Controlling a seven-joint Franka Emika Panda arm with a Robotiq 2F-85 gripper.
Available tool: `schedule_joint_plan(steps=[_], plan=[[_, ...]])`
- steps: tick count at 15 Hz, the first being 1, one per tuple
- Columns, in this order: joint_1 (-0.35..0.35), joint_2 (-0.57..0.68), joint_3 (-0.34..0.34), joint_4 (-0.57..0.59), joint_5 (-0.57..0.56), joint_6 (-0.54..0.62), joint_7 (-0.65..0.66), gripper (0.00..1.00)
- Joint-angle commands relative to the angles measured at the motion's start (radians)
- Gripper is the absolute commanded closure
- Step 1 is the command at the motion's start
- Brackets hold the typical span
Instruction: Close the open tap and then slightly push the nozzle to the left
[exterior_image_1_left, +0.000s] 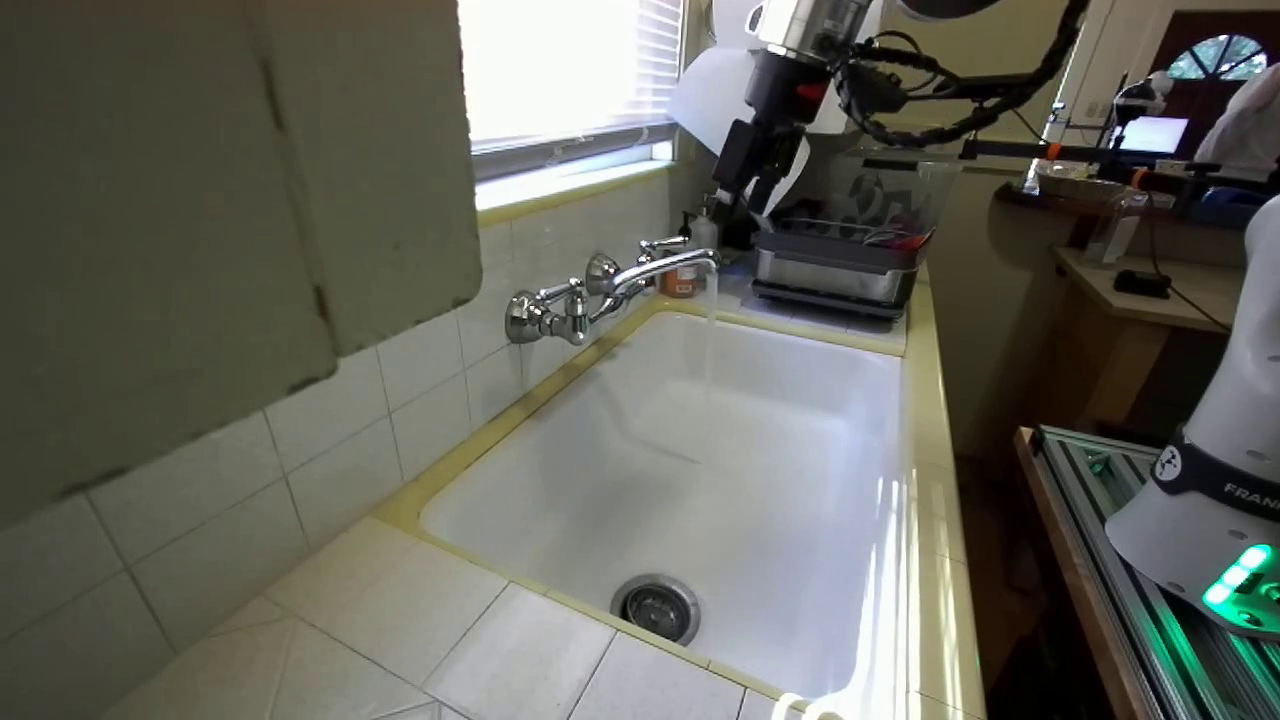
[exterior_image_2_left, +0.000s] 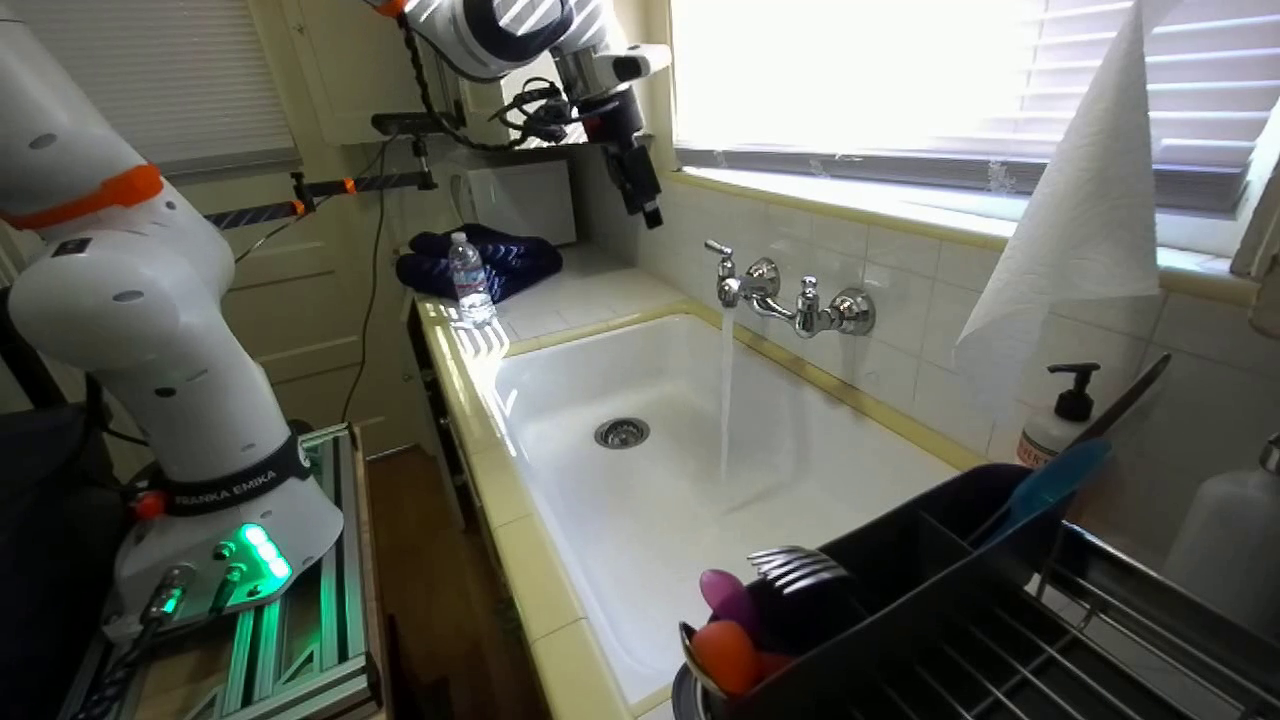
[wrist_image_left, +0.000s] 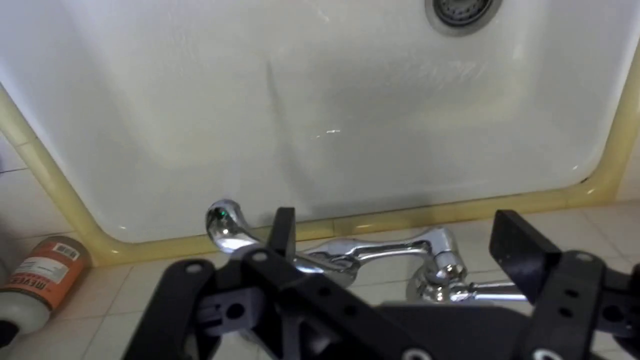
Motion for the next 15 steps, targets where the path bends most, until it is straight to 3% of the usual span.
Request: schedule_joint_plan(steps=[1, 15], plan=[[-0.037, 0.072, -0.016, 0.051, -0.028, 0.066, 0.09, 0.0], [-0.059, 0.273, -0.108, 0.211, -0.054, 0.095, 0.218, 0.0]])
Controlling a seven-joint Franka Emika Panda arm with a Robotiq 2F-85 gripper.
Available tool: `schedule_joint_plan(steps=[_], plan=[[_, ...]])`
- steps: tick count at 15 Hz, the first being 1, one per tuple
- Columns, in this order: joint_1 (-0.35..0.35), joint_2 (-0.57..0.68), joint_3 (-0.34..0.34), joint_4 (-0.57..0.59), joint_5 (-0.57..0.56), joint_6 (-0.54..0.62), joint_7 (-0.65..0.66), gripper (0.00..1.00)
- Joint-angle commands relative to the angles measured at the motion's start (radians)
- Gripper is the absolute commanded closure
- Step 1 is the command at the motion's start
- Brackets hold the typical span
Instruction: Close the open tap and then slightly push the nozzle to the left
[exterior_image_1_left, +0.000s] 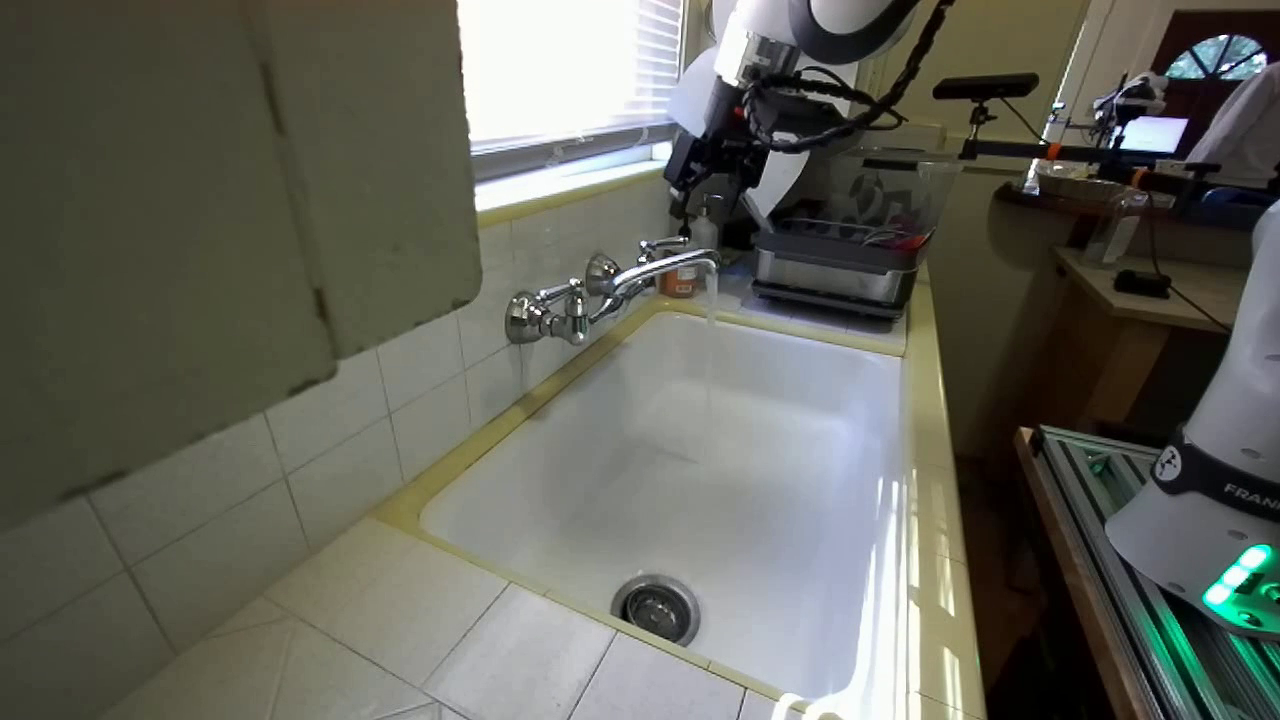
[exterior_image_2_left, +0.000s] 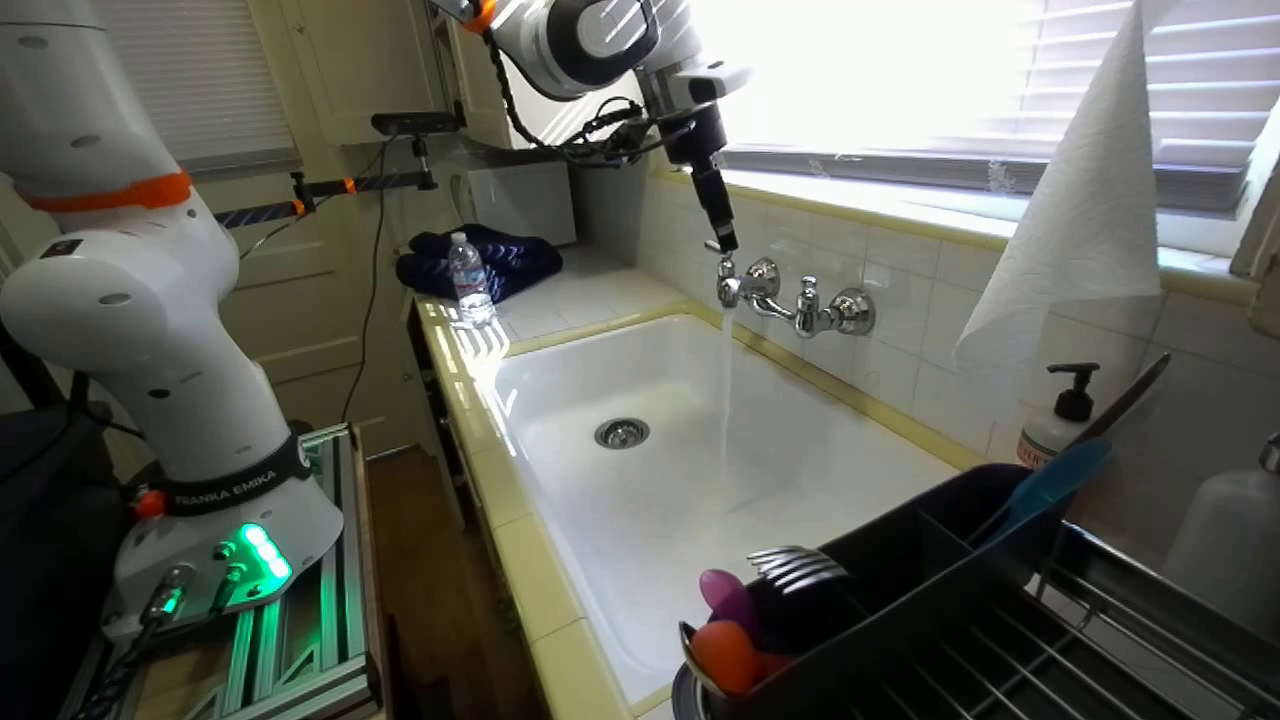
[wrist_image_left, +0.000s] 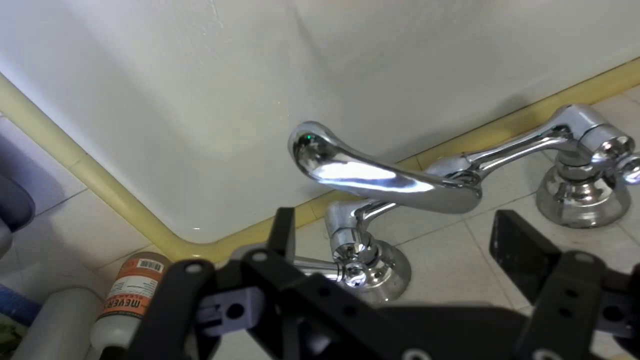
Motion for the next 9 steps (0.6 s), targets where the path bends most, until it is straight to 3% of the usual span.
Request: schedule_joint_plan(steps=[1, 9], plan=[[0.001, 0.057, -0.026, 0.042, -0.036, 0.014, 0.046, 0.0], [0.002, 0.109, -0.081, 0.077, -0.026, 0.002, 0.037, 0.0]])
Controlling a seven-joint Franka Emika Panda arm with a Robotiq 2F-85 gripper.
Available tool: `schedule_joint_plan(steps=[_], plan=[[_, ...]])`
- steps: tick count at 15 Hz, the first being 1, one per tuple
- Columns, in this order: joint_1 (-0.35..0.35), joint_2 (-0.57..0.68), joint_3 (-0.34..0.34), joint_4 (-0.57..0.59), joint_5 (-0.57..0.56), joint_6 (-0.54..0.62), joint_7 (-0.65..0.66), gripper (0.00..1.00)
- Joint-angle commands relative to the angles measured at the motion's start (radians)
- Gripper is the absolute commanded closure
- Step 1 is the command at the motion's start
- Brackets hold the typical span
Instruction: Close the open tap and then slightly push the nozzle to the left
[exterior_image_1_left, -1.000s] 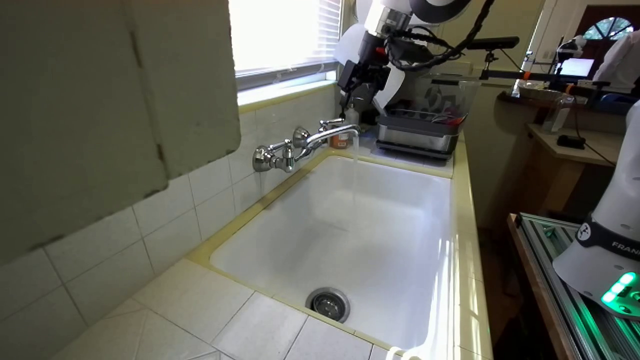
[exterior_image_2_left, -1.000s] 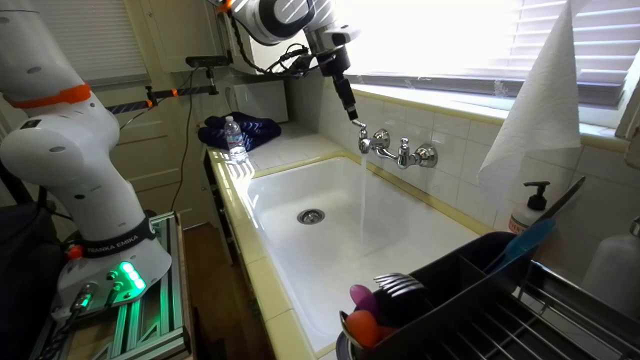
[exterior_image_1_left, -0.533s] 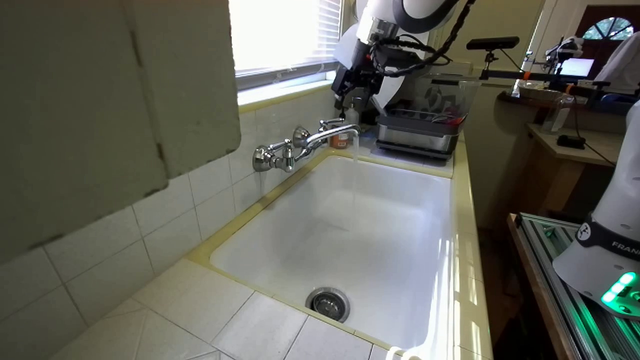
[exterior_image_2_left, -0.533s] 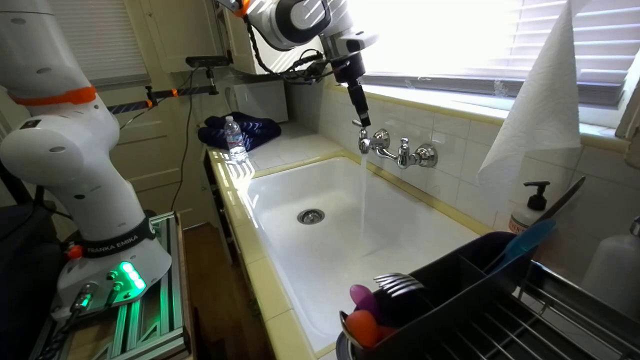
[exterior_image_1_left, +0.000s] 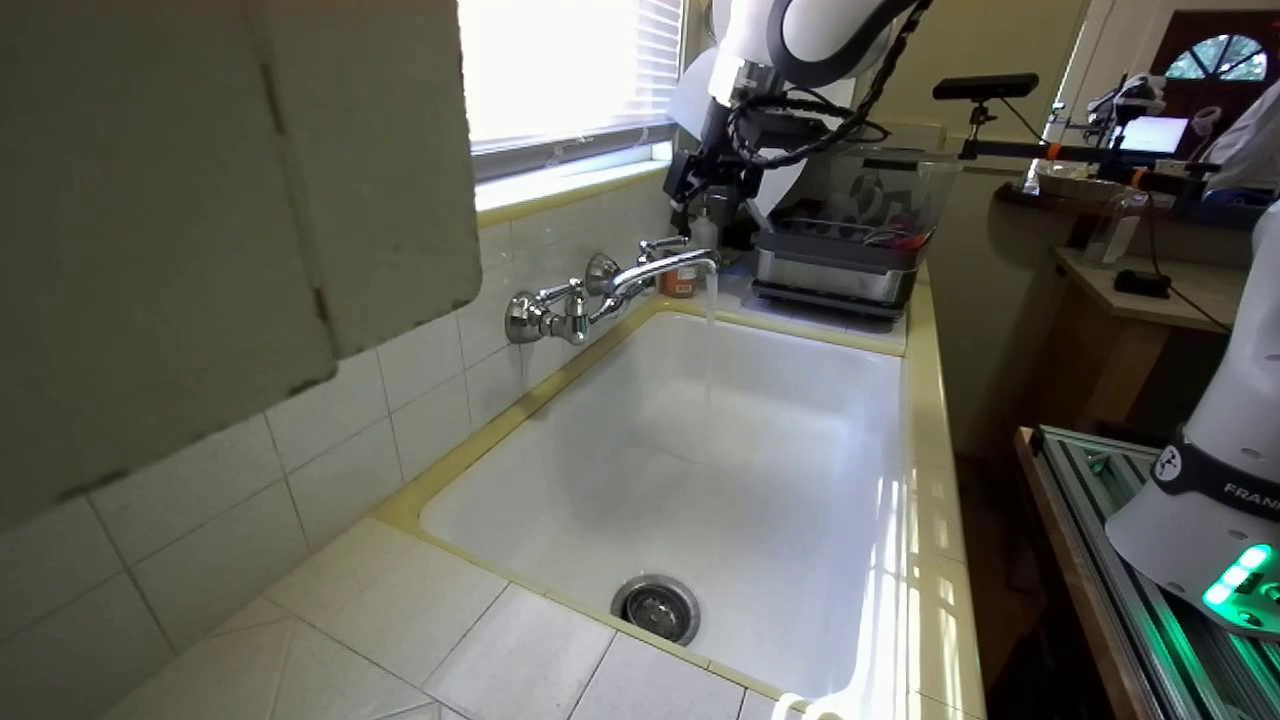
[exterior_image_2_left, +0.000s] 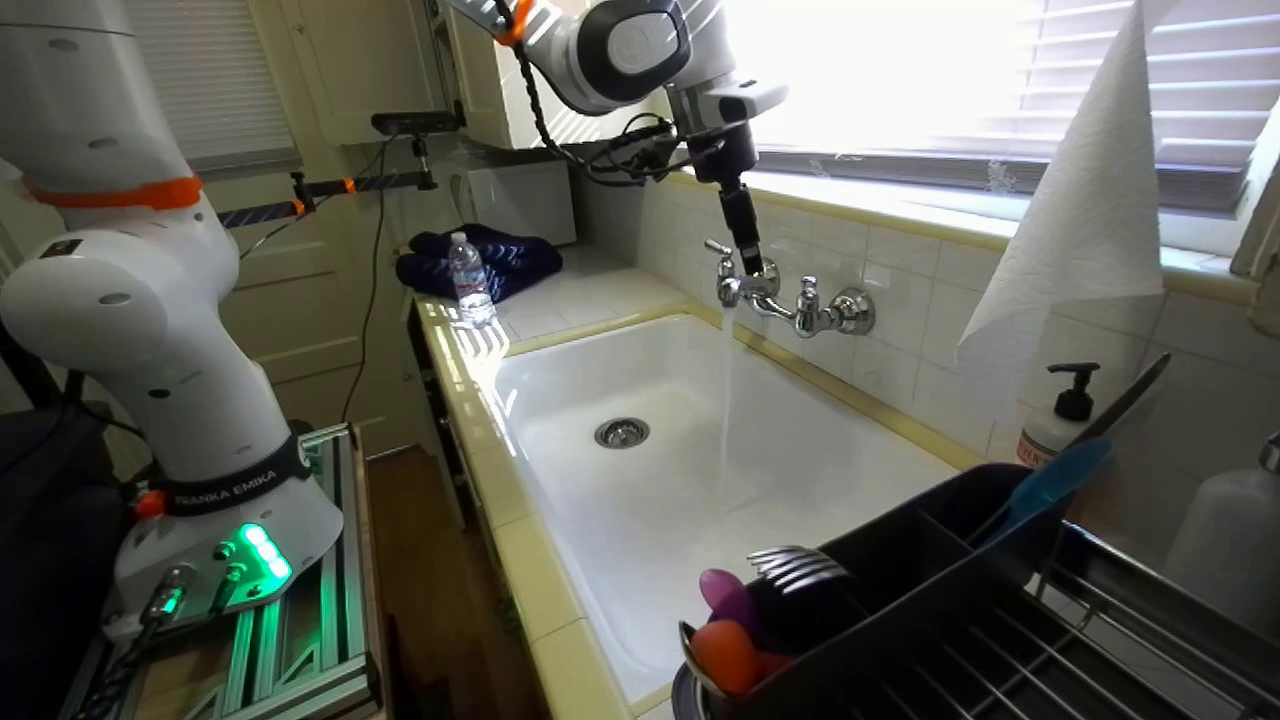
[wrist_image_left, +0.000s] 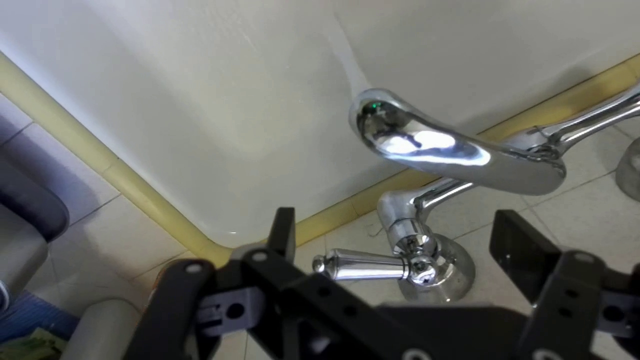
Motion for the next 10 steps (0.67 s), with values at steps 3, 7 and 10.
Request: schedule_joint_plan(steps=[3, 7, 10], plan=[[0.001, 0.038, -0.032, 0.025, -0.013, 0.006, 0.018, 0.0], [-0.003, 0.064, -0.051, 0.037, -0.017, 0.002, 0.007, 0.0], [-0.004, 0.091, -0.065, 0.055, -0.014, -0.004, 0.003, 0.0]])
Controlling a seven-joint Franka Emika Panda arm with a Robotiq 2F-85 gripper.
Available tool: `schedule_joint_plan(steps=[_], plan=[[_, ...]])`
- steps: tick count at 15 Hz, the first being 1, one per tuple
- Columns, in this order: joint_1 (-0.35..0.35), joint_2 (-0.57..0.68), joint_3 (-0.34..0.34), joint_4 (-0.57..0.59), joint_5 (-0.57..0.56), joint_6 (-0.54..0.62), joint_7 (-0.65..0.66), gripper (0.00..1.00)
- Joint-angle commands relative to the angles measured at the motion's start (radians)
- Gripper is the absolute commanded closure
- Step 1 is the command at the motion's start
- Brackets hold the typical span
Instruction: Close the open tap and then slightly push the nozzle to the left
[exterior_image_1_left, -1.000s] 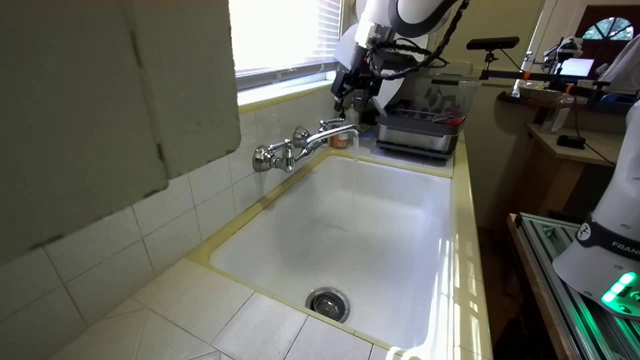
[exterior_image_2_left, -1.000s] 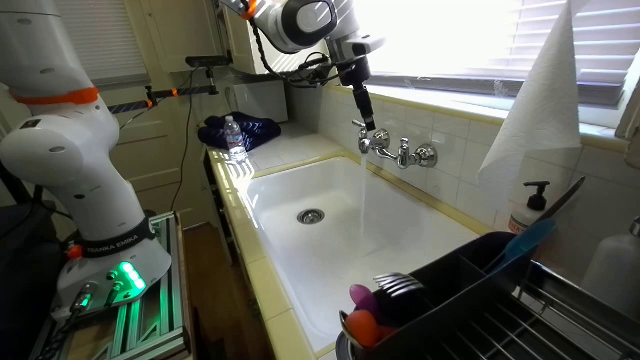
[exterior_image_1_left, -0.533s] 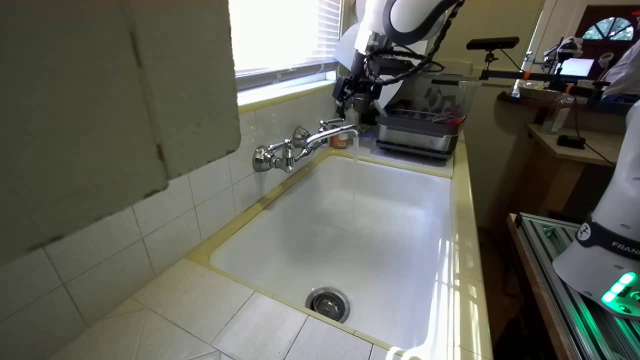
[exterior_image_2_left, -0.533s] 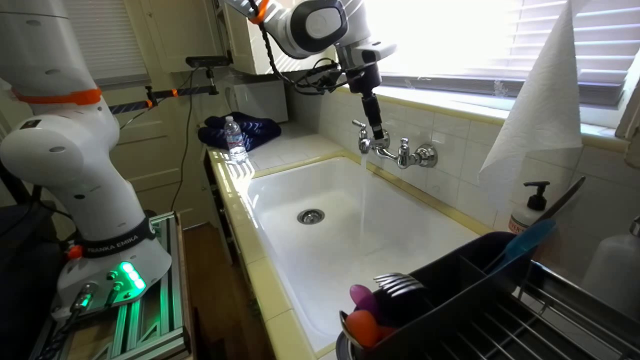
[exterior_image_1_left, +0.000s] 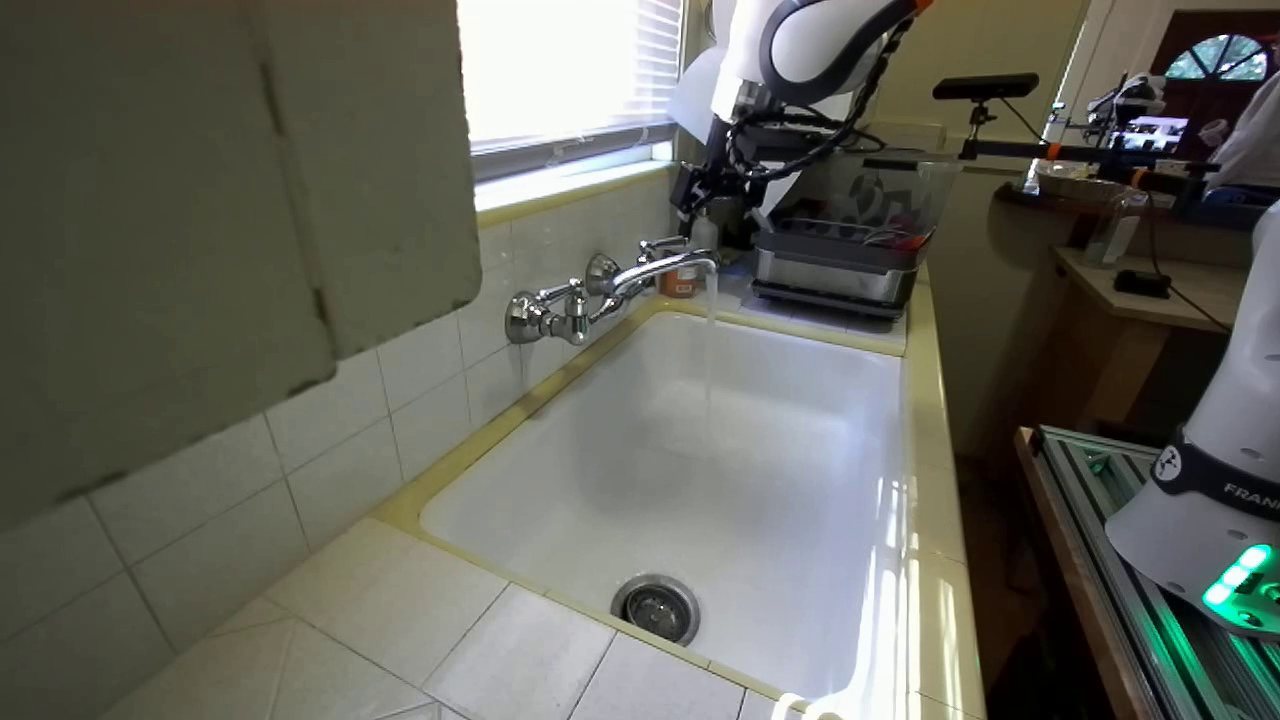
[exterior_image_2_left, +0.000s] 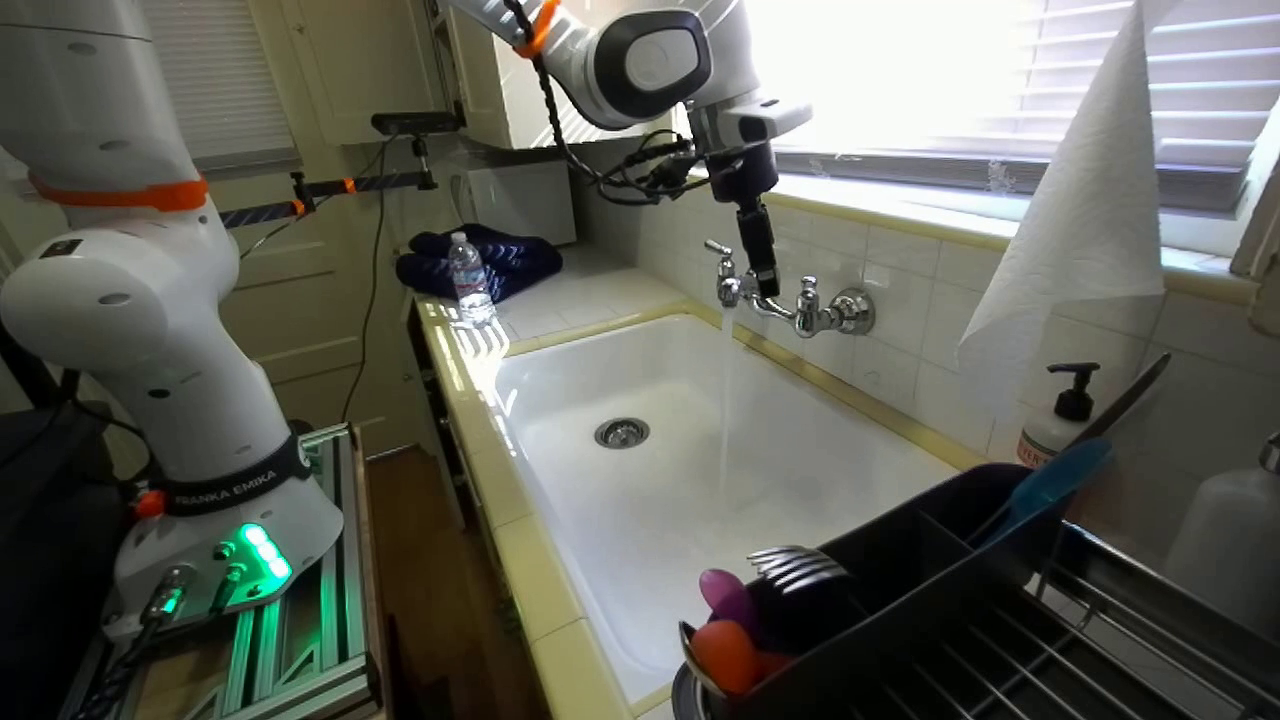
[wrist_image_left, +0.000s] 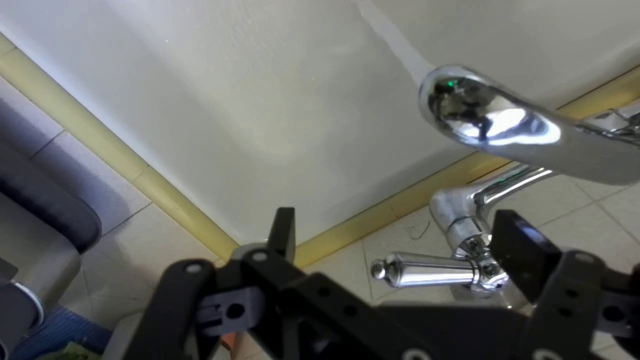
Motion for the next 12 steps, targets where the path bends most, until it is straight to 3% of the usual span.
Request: schedule_joint_plan(steps=[1, 12], plan=[[-0.002, 0.048, -0.018, 0.034, -0.015, -0.003, 0.004, 0.0], [0.006, 0.191, -0.049, 0.158, -0.005, -0.011, -0.003, 0.0]])
